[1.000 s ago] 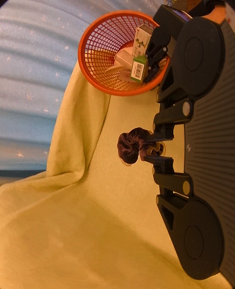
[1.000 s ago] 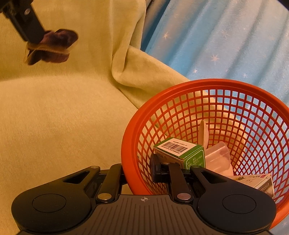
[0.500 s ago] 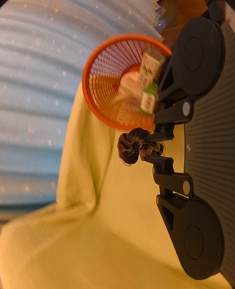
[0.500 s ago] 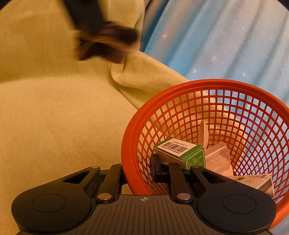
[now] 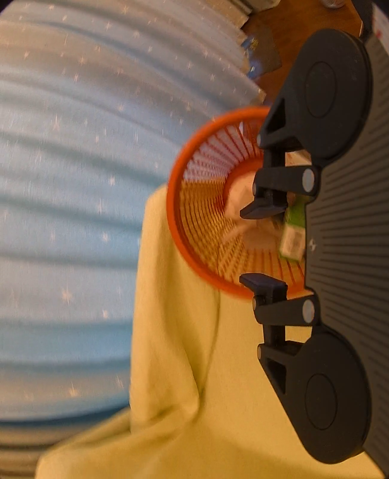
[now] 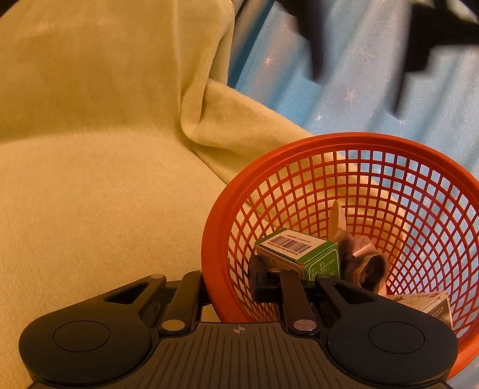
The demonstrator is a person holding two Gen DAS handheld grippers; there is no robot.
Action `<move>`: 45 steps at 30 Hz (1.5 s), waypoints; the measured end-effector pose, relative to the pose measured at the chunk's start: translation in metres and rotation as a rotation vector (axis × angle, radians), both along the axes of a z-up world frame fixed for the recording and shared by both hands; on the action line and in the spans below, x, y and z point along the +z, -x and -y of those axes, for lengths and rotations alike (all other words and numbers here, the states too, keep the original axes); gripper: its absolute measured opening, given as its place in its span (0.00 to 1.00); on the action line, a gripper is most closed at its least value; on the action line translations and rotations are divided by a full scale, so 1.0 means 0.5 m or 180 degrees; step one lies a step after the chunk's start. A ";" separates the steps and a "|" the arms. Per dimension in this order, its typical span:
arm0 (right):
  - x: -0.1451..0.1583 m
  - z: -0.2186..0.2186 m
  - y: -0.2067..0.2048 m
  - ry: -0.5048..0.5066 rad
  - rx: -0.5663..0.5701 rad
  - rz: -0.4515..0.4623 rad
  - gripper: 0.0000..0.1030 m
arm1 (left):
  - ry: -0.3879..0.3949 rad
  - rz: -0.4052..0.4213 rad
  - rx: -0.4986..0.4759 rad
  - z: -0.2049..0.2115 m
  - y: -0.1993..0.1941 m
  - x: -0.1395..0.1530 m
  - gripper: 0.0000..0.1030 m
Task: Organize objects
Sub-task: 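Carry the scrunchie over the basket and open the left gripper, then lower the orange basket with the right gripper to the floor beside the sofa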
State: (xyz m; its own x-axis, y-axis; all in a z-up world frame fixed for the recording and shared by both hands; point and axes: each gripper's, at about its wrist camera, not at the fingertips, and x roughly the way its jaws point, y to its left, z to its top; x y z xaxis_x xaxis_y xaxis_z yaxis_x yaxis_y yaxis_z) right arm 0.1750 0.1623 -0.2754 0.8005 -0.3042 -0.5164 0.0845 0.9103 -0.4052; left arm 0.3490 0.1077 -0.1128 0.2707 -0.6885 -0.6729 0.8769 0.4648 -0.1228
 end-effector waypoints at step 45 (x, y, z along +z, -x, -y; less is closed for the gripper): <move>0.140 0.274 0.121 0.0220 0.1273 -0.0454 0.06 | -0.0466 -0.0612 0.0693 0.050 -0.006 -0.211 0.47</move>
